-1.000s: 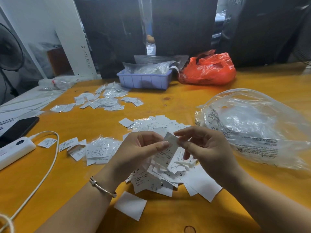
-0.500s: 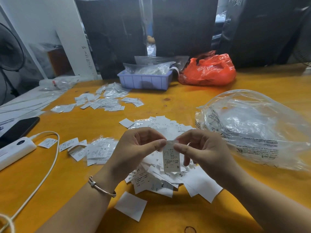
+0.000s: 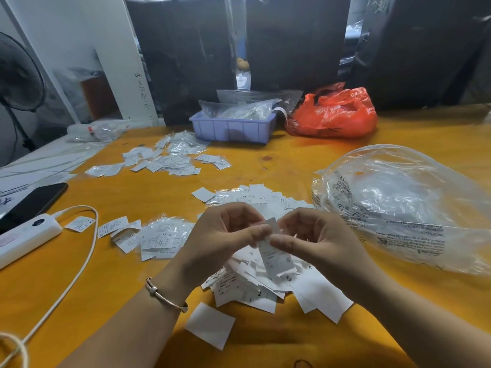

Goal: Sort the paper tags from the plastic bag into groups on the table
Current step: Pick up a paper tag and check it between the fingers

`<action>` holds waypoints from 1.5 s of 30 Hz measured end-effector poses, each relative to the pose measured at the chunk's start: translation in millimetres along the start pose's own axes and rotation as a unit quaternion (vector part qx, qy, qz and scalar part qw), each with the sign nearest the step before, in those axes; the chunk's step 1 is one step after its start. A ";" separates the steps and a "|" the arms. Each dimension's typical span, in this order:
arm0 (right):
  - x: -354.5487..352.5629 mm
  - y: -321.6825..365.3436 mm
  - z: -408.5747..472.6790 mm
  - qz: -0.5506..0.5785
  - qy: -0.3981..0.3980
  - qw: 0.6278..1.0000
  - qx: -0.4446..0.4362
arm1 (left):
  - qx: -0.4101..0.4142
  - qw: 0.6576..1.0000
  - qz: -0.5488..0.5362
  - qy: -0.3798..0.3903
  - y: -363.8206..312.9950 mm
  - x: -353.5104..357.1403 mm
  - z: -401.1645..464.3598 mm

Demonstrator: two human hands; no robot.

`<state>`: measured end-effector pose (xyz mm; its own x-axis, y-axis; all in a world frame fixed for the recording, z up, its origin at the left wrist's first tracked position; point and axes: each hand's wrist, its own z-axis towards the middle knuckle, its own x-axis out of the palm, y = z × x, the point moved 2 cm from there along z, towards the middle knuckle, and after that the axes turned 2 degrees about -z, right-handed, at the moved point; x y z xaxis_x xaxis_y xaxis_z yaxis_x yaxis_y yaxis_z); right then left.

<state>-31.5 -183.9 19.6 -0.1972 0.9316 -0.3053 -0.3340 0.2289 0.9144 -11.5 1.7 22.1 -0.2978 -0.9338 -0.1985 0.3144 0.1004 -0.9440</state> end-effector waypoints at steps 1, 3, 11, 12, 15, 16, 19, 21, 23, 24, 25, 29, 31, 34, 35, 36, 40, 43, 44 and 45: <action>0.2 -0.2 -0.4 -0.005 0.012 1.000 0.009 | 0.002 1.000 -0.014 -0.013 0.1 -1.3 0.1; 1.0 -1.0 -0.3 0.016 0.029 0.999 0.023 | -0.008 0.999 -0.024 -0.038 1.0 -3.7 0.4; -4.2 -7.7 1.3 0.029 -0.020 0.999 0.022 | -0.050 0.989 -0.001 -0.136 -3.7 -39.7 2.5; -4.6 -8.2 1.4 0.026 -0.022 0.999 0.020 | -0.066 0.984 0.006 -0.167 -2.4 -51.2 3.5; -6.0 -11.5 2.5 0.024 -0.021 0.999 0.020 | -0.119 0.959 0.025 -0.255 6.6 -86.2 4.5; -6.8 -12.3 2.8 0.019 -0.021 0.999 0.019 | -0.134 0.952 0.036 -0.275 9.9 -96.9 3.8; -10.6 -15.6 5.0 -0.016 -0.033 0.999 0.028 | -0.173 0.933 0.096 -0.299 18.4 -124.0 -2.1; -13.8 -19.4 6.7 -0.070 -0.043 0.996 0.037 | -0.212 0.919 0.163 -0.290 24.8 -136.4 -6.7; -16.1 -22.3 7.9 -0.146 -0.050 0.987 0.037 | -0.264 0.896 0.225 -0.277 32.6 -144.4 -10.0; -17.0 -23.0 8.0 -0.172 -0.054 0.983 0.037 | -0.286 0.886 0.246 -0.271 36.3 -146.6 -11.1; -18.0 -23.6 8.3 -0.183 -0.058 0.981 0.036 | -0.300 0.877 0.261 -0.269 39.3 -148.1 -11.7; -20.9 -24.7 8.8 -0.196 -0.070 0.978 0.028 | -0.299 0.848 0.345 -0.271 45.4 -148.8 -10.2; -21.4 -24.0 9.5 -0.206 -0.075 0.975 0.021 | -0.292 0.832 0.377 -0.284 45.8 -147.9 -9.5; -24.0 -21.4 10.0 -0.234 -0.088 0.968 0.011 | -0.262 0.814 0.412 -0.313 44.0 -146.2 -10.0; -26.2 -20.1 10.5 -0.254 -0.097 0.962 0.007 | -0.246 0.809 0.423 -0.327 41.3 -144.9 -10.0; -29.5 -18.5 11.1 -0.273 -0.111 0.956 0.001 | -0.227 0.805 0.430 -0.339 37.8 -142.7 -9.8; -51.0 -11.7 13.8 -0.370 -0.202 0.906 -0.019 | -0.109 0.858 0.378 -0.332 20.9 -113.1 -3.0; -70.3 -11.7 15.6 -0.448 -0.243 0.860 0.022 | -0.034 0.908 0.345 -0.236 12.0 -70.2 2.0; -76.1 -13.2 16.6 -0.467 -0.244 0.849 0.044 | -0.018 0.919 0.340 -0.199 11.5 -56.6 3.0; -81.6 -15.2 17.8 -0.485 -0.240 0.839 0.066 | -0.007 0.927 0.339 -0.164 11.7 -44.3 4.1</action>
<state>6.1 -258.4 35.3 0.5128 0.2891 -0.8083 -0.0119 0.9439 0.3301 9.1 42.9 20.9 0.2539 -0.7091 -0.6578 0.3172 0.7035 -0.6359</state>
